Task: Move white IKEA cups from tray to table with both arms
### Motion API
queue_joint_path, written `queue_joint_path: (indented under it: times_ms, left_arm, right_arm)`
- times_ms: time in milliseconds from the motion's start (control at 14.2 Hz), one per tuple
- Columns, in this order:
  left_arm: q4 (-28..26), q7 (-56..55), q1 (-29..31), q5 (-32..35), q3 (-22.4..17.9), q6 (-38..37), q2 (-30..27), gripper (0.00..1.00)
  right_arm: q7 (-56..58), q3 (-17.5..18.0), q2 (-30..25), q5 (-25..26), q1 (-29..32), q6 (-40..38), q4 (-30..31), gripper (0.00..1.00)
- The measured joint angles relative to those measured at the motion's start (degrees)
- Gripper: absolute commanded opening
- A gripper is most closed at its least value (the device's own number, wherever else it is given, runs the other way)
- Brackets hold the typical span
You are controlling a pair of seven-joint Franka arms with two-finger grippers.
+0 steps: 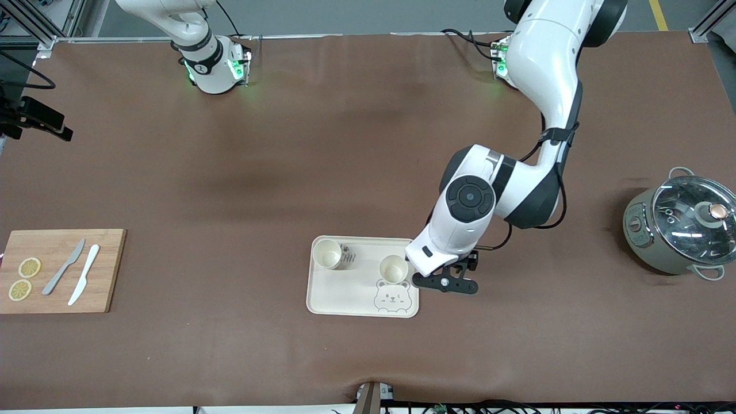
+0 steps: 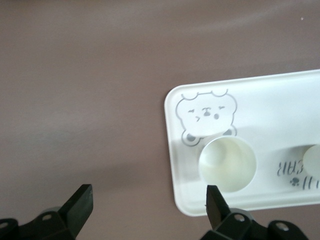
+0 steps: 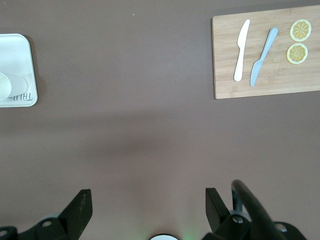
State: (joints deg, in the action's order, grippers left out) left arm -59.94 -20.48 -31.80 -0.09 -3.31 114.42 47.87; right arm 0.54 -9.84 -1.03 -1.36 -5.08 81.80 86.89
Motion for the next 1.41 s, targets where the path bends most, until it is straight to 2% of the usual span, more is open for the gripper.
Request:
queue_joint_path:
  times_ms: [353,635,1411]
  left_arm:
    - [0.50,-2.52,-2.22,-0.21,0.01,5.30,3.97,1.00]
    - [2.52,-2.64,-2.26,-1.49,0.00,6.17,7.24,1.00]
    - [2.99,-2.81,-2.13,-4.18,-0.11,7.84,10.07,1.00]
  right_arm:
    - [0.00,-0.04,0.93,0.02,0.01,0.00,0.00,1.00]
    - [0.00,-0.07,3.06,0.05,0.02,0.06,0.03,1.00]
    - [-0.07,-0.13,11.10,-0.13,0.06,2.77,-0.71,1.00]
